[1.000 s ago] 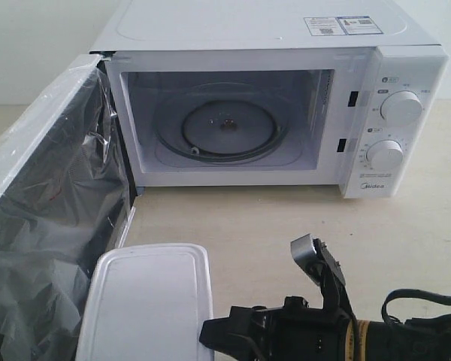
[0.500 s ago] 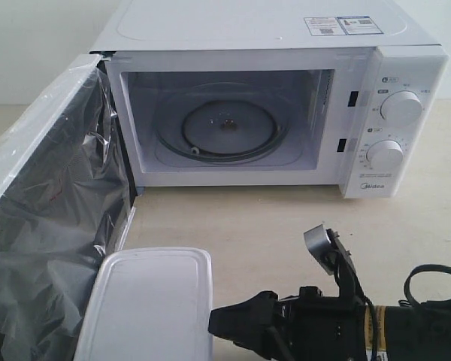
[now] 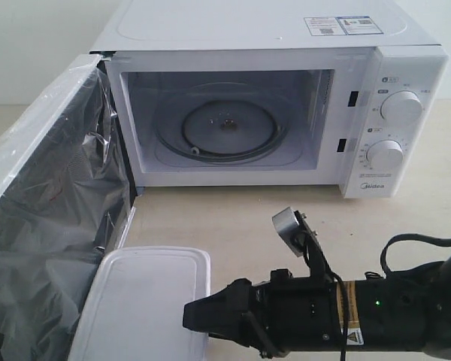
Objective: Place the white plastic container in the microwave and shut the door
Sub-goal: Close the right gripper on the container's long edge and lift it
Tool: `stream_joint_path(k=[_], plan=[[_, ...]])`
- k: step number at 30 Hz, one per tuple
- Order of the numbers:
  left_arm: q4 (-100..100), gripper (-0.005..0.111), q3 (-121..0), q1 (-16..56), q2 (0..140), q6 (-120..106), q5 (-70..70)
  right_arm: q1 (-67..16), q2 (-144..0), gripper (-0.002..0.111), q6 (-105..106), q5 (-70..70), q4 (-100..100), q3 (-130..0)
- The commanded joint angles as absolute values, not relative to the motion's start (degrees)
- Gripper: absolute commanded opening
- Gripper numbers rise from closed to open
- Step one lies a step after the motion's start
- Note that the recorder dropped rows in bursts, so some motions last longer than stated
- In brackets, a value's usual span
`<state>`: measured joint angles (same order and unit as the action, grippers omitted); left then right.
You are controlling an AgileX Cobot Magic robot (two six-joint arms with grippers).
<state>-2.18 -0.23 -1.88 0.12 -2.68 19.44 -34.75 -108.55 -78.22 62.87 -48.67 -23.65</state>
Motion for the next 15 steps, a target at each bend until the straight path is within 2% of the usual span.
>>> stream_joint_path(k=[1,15], plan=[[-2.4,0.004,0.0,-1.7,0.0,-2.6,19.0,-34.3,-108.7,0.045,-78.7,60.5,-50.0,-24.2],[-2.4,0.004,0.0,-1.7,0.0,-2.6,19.0,-35.1,-108.7,0.044,-79.8,59.7,-49.3,-24.2]])
